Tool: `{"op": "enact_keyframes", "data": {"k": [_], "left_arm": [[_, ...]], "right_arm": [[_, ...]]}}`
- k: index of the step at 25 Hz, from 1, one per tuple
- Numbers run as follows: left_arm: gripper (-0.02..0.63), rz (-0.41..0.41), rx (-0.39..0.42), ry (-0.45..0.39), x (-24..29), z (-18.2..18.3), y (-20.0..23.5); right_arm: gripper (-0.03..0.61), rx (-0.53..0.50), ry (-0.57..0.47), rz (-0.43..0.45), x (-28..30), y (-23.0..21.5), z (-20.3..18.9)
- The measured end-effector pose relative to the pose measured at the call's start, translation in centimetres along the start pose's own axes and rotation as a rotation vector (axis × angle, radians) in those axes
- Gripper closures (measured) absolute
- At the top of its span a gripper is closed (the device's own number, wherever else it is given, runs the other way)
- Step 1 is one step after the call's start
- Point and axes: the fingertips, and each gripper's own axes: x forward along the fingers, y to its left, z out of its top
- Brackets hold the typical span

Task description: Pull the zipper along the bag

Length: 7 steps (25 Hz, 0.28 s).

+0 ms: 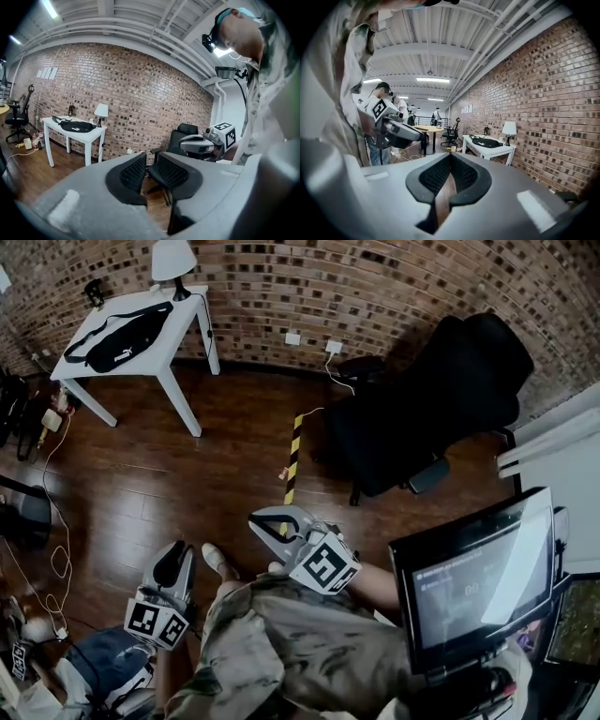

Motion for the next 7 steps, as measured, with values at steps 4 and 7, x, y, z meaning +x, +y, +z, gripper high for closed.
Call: {"op": "enact_keyframes", "data": {"k": [4,7], "left_arm": [[0.529,-0.005,0.007,0.001,0.2,0.2,1.3],[0.529,-0.004,0.003,-0.003,0.4,0.6,2.9]], "right_arm": [[0.569,-0.01,-0.001,0.005,1.3,-0.1,-0.3],[0.569,-0.012,0.018,0.011,2.8,-0.4,-0.2]]}}
